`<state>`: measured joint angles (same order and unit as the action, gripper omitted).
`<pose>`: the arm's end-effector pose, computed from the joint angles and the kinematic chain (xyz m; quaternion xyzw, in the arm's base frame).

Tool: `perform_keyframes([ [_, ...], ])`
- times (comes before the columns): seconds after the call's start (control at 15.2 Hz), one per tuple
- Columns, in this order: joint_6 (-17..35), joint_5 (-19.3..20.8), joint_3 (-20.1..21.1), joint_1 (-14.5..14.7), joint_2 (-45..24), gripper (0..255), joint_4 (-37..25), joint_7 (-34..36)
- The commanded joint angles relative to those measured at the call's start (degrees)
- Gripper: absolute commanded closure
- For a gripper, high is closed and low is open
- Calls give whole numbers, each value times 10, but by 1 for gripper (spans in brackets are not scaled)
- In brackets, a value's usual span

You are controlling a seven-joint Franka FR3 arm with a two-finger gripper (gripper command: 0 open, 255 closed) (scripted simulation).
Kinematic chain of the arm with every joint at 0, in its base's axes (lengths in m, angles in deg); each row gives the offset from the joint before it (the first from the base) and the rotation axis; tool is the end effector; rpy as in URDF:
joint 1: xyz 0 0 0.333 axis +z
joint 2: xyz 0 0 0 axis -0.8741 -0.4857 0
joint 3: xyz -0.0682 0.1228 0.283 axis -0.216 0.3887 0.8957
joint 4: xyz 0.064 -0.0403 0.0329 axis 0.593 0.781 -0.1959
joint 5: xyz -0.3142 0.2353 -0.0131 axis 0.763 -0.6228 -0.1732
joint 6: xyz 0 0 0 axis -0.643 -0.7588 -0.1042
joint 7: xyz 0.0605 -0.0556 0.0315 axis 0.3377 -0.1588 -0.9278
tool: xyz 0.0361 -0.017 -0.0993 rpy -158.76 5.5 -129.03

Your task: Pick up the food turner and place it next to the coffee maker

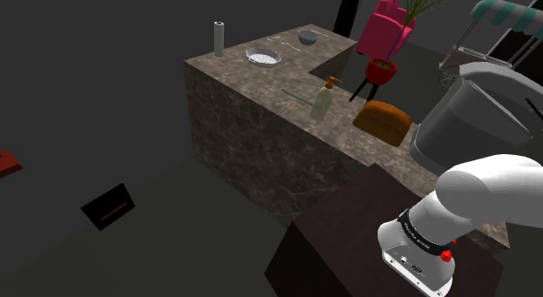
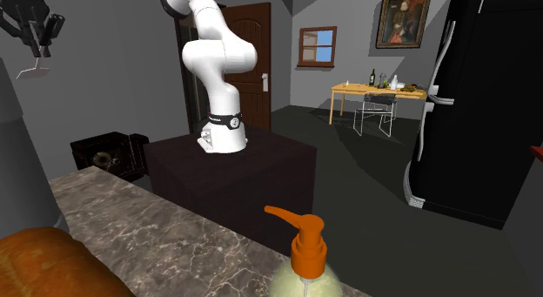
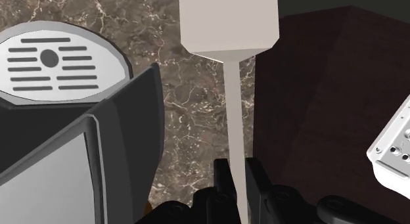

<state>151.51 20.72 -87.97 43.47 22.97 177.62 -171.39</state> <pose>-0.0776 -0.4586 0.5085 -0.9891 -0.1437 -0.0326 0.0052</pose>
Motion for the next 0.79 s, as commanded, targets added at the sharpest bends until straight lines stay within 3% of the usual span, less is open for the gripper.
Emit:
perform_keyframes([
  [0.0,14,7,-10,0,3,255,13,1],
  [0.73,82,45,-62,1,11,255,74,12],
])
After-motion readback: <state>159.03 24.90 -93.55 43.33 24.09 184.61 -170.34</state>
